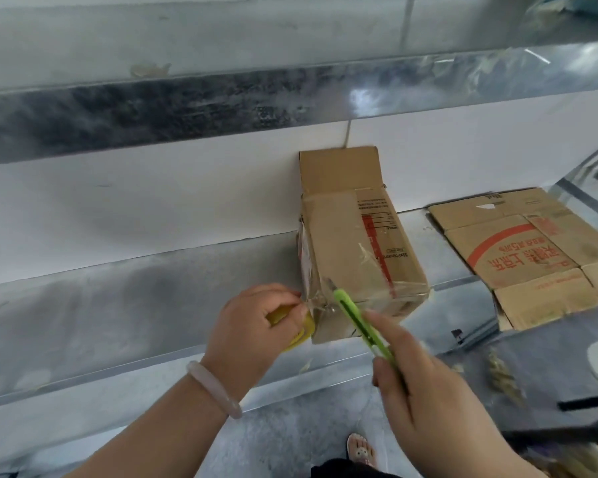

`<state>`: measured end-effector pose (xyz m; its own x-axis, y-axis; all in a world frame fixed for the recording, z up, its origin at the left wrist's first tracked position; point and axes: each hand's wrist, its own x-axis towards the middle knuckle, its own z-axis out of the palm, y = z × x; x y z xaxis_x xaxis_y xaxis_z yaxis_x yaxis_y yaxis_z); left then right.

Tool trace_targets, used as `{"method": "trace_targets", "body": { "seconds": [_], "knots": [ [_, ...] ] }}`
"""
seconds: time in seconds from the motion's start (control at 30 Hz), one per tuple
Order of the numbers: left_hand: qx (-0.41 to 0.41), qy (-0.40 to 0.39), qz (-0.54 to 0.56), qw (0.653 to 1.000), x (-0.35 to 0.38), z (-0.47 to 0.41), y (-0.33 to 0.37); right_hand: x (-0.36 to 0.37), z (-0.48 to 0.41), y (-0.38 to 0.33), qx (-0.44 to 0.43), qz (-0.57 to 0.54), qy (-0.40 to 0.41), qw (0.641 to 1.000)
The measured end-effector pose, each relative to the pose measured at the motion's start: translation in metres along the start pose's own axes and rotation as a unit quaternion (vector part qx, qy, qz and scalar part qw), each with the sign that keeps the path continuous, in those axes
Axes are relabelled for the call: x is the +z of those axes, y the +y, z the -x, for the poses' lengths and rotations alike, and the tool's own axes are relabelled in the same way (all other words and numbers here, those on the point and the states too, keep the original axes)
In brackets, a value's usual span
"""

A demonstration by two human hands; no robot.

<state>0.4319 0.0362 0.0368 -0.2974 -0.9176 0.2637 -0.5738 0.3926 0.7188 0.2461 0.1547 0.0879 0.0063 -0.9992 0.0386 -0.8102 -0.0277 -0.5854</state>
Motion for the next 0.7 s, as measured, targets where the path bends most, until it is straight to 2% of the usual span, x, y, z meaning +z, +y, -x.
{"method": "trace_targets", "body": {
  "seconds": [0.1, 0.17, 0.27, 0.43, 0.57, 0.67, 0.7],
  "knots": [
    [0.0, 0.007, 0.013, 1.0, -0.002, 0.0, -0.003, 0.021, 0.002, -0.002, -0.026, 0.042, -0.035, 0.998],
    [0.0, 0.006, 0.008, 1.0, -0.003, -0.001, -0.003, 0.03, 0.001, 0.0, -0.041, 0.058, -0.02, 0.997],
    [0.003, 0.007, -0.002, 1.0, -0.004, -0.002, -0.003, 0.037, -0.006, -0.002, -0.004, 0.117, -0.039, 0.992],
    [-0.018, 0.02, 0.006, 1.0, -0.001, 0.001, 0.001, 0.038, -0.012, -0.011, 0.006, 0.187, -0.011, 0.982],
    [-0.034, 0.039, -0.014, 0.999, 0.001, -0.001, 0.0, 0.039, -0.015, -0.007, 0.059, 0.222, -0.034, 0.973],
    [-0.044, 0.046, -0.02, 0.998, 0.002, -0.002, 0.002, 0.034, -0.016, -0.019, 0.066, 0.208, -0.125, 0.968],
    [-0.044, 0.049, -0.022, 0.998, 0.003, -0.002, 0.002, 0.039, -0.018, -0.018, 0.053, 0.204, -0.103, 0.972]
  ]
}}
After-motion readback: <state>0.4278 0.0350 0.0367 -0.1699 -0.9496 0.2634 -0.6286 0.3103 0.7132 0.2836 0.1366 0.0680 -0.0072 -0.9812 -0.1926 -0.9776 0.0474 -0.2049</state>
